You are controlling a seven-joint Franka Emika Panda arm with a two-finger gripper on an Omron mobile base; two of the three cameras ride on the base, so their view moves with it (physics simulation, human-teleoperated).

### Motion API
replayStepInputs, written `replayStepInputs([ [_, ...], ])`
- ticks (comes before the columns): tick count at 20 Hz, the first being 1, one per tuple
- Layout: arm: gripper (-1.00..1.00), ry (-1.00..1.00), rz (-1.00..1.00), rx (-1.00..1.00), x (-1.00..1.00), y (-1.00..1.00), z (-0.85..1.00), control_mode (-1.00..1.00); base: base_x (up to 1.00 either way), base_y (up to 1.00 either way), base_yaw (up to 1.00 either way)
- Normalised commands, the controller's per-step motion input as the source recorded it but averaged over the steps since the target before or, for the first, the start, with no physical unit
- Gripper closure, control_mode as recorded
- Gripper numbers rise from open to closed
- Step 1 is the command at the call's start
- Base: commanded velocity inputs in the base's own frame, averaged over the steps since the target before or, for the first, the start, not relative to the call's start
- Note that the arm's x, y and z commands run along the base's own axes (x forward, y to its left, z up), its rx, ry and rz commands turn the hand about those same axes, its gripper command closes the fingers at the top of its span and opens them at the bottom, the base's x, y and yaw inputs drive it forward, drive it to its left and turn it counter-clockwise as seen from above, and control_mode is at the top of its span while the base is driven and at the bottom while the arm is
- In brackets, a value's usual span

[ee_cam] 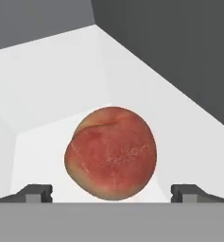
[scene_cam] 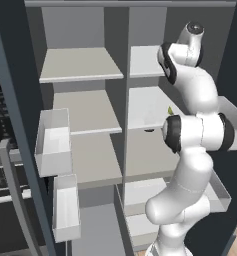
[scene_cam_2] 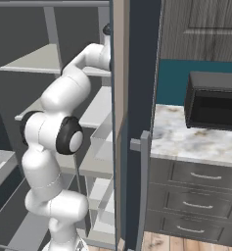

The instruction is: Take the lemon wedge and peach from the fridge shelf and place them in the freezer drawer to begin freezing them.

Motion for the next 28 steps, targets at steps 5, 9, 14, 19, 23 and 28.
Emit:
replayStepInputs([
  [5, -1.0, 0.0, 0.0, 0.0, 0.43, -0.06, -0.13, -1.0, 0.0, 0.0, 0.0],
  [9, 1.0, 0.0, 0.0, 0.0, 0.23, -0.13, -0.03, -1.0, 0.0, 0.0, 0.0],
  [14, 1.0, -0.01, 0.0, 0.0, -0.07, 0.02, -0.02, -1.0, 0.0, 0.0, 0.0],
  [19, 1.0, -0.05, 0.0, -0.03, -0.53, 0.34, -0.18, -1.0, 0.0, 0.0, 0.0],
  [23, 1.0, -0.06, 0.0, -0.06, -0.73, 0.54, -0.42, -1.0, 0.0, 0.0, 0.0],
  [28, 1.0, -0.14, 0.03, -0.04, -0.97, 0.54, -0.31, -1.0, 0.0, 0.0, 0.0],
])
